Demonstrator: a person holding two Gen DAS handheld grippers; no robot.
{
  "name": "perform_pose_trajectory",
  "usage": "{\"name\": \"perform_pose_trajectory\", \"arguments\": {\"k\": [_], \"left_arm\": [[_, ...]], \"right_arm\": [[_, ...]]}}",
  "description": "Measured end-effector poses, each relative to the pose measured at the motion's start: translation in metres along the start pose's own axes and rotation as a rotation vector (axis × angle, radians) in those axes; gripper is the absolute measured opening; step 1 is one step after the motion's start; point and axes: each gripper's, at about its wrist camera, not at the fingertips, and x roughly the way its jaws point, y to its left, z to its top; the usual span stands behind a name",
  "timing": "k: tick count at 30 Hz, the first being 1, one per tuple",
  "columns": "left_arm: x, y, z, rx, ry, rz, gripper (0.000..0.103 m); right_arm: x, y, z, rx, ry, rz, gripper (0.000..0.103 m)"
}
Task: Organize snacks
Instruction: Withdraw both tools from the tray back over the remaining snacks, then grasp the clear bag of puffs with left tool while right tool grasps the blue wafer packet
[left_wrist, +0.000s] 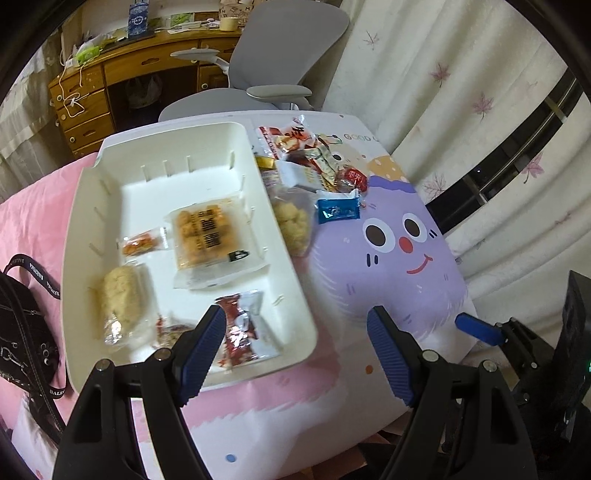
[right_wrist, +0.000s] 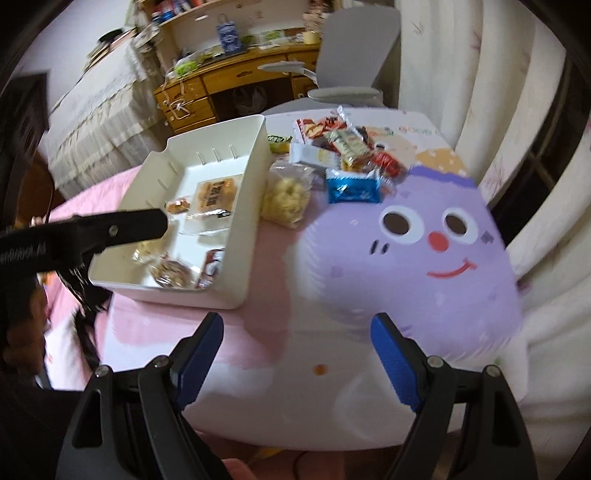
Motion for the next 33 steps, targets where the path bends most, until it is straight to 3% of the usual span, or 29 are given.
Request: {"name": "perform_pose_trajectory", "arguments": {"k": [18, 25, 33], "left_arm": [[0.056, -0.070, 0.053, 0.048, 0.097, 0.178, 0.077], [0.082, -0.082, 0.080, 0.135, 0.183, 0.224, 0.077], [0.126, -0.083, 0.112, 0.171, 0.337, 0.300, 0.077]], "right_arm": [[0.013, -0.080, 0.023, -0.438, -0.092, -0.006, 0.083], [0.039, -0.080, 0.030, -0.604, -0.120, -0.026, 0.083], [0.069, -0.082, 0.056, -0.661, -0.144, -0.012, 0.083]]}}
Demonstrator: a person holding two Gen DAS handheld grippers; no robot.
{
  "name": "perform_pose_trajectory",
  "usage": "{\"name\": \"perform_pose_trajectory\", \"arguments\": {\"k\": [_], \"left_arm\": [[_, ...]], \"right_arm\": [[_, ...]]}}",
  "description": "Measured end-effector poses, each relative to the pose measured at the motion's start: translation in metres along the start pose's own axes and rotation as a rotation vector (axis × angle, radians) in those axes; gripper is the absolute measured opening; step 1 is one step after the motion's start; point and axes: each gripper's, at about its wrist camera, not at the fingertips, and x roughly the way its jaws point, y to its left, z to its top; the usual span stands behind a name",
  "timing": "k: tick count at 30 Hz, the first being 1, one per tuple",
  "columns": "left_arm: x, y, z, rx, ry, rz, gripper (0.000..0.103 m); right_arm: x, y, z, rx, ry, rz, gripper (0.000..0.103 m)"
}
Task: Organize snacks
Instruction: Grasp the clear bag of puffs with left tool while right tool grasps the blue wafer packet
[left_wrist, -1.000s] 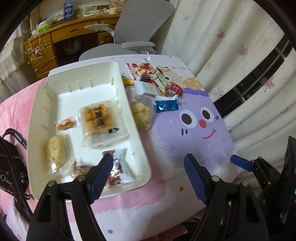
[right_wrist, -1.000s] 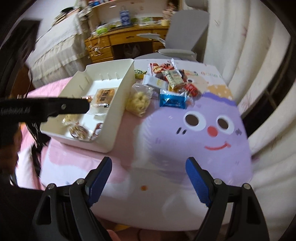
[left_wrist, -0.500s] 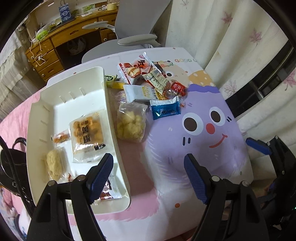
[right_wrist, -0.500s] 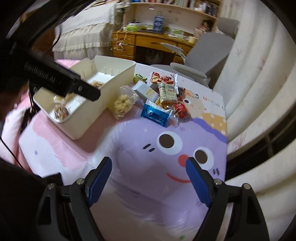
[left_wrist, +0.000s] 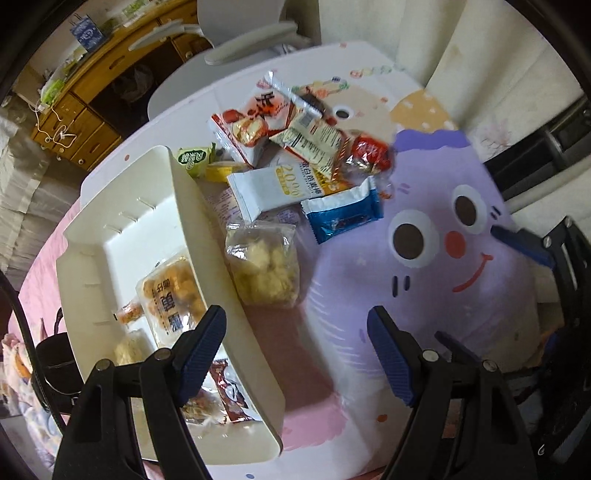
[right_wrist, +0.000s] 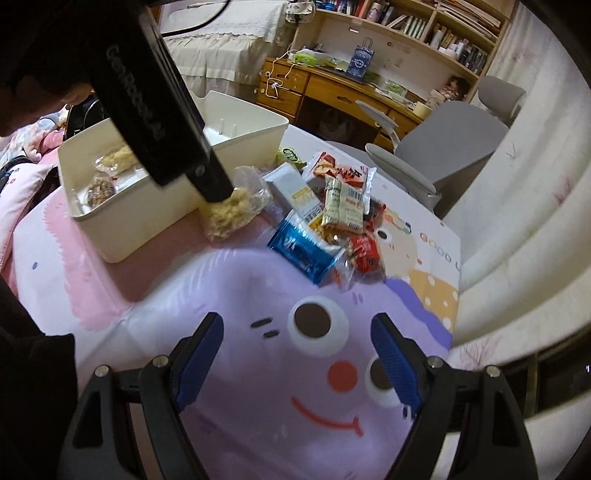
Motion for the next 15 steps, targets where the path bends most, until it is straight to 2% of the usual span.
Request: {"name": "perform_pose_trajectory", "arguments": {"k": [7, 15], "left_arm": [[0.032, -0.002, 0.026, 0.007, 0.110, 0.060, 0.077], [0.061, -0.003, 0.043, -0.006, 0.181, 0.100, 0.077]], "right_arm": [[0.033, -0.013, 0.011, -0.043, -0.034, 0.024, 0.083], [0.070, -0.019, 0.016, -0.101, -0.067, 0.065, 0.082]]}}
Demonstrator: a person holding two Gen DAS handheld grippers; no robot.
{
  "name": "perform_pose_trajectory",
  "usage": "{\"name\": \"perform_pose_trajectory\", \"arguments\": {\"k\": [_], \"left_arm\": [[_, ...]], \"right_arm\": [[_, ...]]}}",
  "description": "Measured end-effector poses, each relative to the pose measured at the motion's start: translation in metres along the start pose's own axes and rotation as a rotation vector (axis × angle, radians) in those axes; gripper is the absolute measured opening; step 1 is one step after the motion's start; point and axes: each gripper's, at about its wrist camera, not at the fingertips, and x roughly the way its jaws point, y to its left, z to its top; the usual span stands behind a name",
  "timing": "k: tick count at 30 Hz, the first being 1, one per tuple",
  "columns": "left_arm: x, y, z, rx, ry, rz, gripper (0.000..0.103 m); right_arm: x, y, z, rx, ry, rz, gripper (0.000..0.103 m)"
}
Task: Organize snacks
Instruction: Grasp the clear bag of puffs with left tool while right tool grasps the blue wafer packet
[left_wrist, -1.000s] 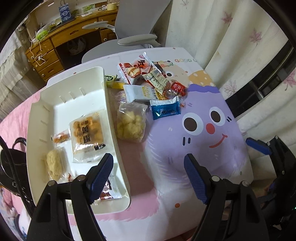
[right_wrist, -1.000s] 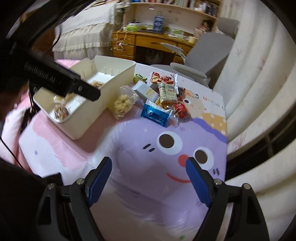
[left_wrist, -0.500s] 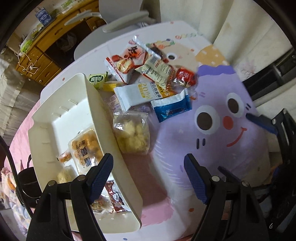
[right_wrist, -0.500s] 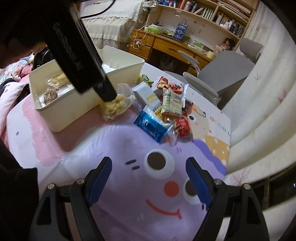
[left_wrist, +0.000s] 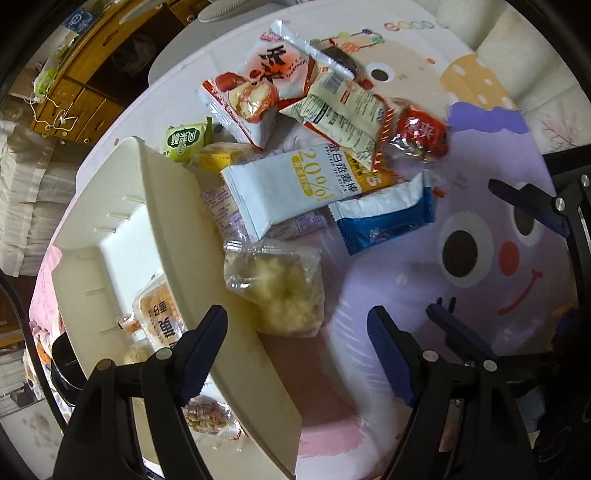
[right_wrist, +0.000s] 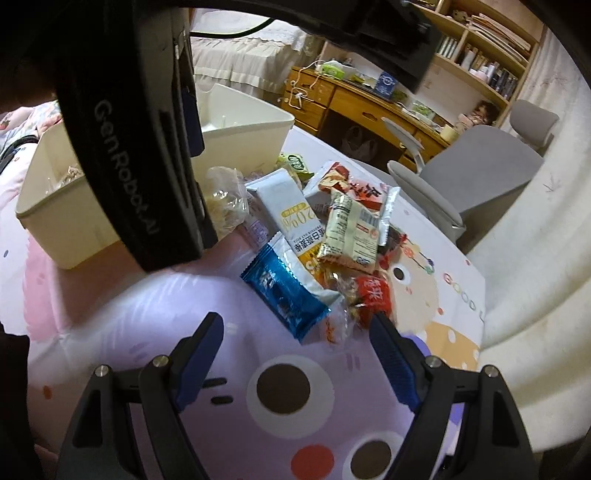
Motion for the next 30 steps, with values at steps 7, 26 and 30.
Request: {"name": "perform_pose_trajectory", "arguments": {"k": [7, 26, 30], "left_arm": [[0.021, 0.003, 0.010, -0.034, 0.046, 0.008, 0.067], [0.046, 0.020, 0.024, -0.103, 0.061, -0.044, 0.039], [0.046, 0.023, 0.025, -0.109, 0.055, -0.045, 0.038]], "right_arm": [[0.025, 0.002, 0.003, -0.050, -0.022, 0.012, 0.078], [0.054, 0.004, 0.006, -0.093, -0.015, 0.091, 0.041], [0.053, 0.002, 0.006, -0.074, 0.003, 0.107, 0.034]]}}
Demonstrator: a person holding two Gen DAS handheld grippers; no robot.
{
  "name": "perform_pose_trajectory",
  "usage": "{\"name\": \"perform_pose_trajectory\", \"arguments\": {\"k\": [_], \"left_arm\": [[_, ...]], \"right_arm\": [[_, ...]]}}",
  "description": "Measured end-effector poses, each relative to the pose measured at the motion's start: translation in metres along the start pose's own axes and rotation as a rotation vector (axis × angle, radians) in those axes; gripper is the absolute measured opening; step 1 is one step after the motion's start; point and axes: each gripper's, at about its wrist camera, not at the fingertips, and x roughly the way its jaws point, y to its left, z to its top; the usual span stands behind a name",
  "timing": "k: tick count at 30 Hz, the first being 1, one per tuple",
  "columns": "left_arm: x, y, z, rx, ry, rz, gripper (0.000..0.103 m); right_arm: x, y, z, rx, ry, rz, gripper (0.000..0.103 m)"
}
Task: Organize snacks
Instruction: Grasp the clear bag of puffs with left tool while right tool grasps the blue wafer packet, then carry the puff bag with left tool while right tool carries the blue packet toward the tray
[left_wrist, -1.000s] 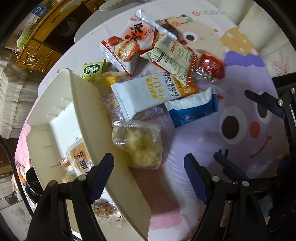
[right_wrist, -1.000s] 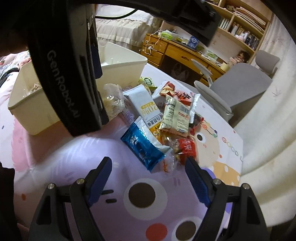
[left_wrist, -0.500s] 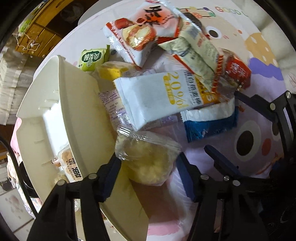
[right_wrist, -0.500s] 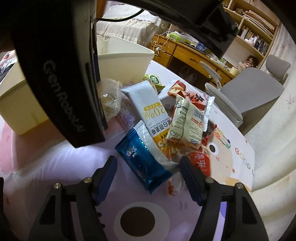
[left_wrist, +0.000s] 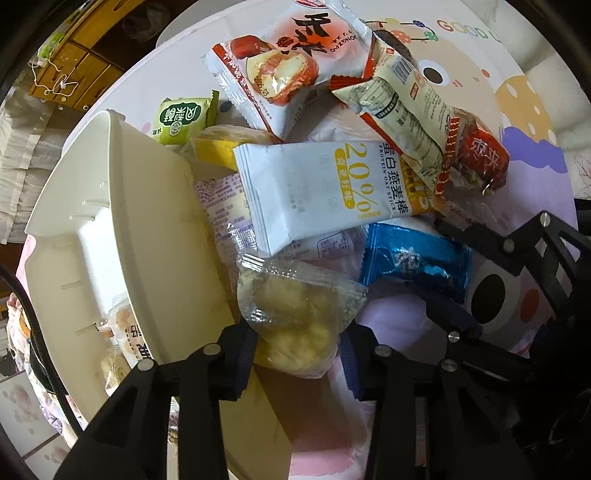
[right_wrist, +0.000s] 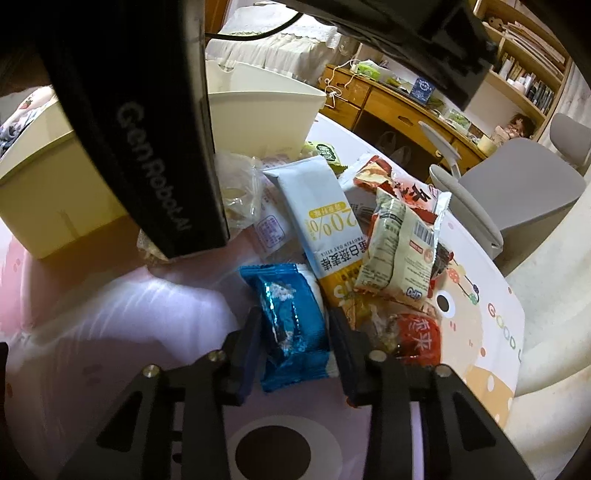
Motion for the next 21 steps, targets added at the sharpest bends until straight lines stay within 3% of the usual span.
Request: {"name": "perform_pose_trajectory", "arguments": {"k": [21], "left_arm": [[-0.041, -0.001, -0.026, -0.042, -0.069, -0.036, 0.037]], "right_arm": [[-0.030, -0.006, -0.029, 0.237, 0.114, 0.025, 0.030]]}}
